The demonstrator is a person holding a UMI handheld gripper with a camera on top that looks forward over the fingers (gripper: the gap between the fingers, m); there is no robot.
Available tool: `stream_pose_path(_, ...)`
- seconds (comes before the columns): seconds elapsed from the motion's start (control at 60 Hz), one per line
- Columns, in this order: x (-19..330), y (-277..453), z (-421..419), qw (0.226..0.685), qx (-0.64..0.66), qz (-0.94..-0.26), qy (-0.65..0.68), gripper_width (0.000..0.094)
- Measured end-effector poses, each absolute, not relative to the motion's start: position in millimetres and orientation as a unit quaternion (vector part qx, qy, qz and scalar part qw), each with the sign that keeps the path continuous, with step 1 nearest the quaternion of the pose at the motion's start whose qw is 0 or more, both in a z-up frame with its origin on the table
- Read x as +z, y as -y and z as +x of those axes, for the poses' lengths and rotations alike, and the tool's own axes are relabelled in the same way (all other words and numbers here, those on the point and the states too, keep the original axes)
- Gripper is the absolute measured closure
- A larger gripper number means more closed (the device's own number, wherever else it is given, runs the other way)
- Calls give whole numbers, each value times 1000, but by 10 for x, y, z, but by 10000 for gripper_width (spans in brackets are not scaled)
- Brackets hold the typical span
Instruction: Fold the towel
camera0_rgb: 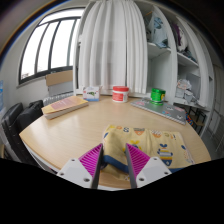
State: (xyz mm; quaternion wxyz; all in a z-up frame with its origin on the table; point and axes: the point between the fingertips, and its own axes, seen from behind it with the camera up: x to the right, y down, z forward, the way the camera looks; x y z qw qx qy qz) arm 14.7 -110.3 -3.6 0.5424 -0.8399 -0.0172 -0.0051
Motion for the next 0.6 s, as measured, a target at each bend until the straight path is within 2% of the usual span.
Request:
stream_pose_path(0.067, -46, 1095, 150, 540, -7, -841, 24, 686)
stream_pose_path(0.117, -36, 1060, 242, 540, -17, -841, 21, 864)
stream_pose_path(0.267, 28, 1088, 244, 544, 11, -839, 6, 889)
stream_pose_path(0.483, 625, 1192, 732, 587, 68, -804, -69, 892)
stream_pose_path(0.6, 542, 1252, 1380, 582, 42, -800, -139, 893)
